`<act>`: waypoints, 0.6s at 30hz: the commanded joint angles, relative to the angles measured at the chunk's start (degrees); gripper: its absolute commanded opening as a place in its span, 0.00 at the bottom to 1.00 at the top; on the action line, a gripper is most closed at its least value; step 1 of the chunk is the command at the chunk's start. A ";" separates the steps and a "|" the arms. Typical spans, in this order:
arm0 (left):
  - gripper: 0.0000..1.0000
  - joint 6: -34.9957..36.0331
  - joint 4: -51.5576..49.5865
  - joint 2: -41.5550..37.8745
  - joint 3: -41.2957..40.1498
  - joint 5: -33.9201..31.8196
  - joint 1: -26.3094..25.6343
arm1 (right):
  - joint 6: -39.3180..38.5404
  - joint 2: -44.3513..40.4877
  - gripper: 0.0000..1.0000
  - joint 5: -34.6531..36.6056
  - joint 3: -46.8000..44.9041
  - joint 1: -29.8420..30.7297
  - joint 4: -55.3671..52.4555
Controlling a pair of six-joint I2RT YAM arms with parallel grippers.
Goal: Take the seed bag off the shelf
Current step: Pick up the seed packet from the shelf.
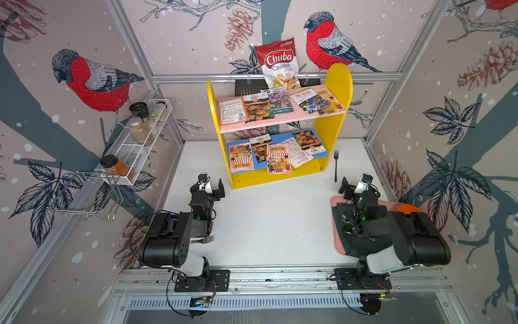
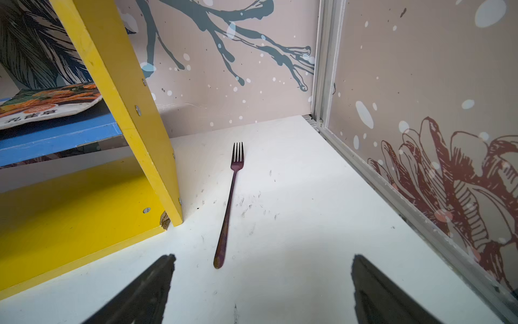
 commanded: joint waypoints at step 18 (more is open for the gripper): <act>0.99 0.27 0.59 -0.08 0.22 -0.04 0.08 | 0.86 0.09 1.00 0.06 0.36 -0.16 0.77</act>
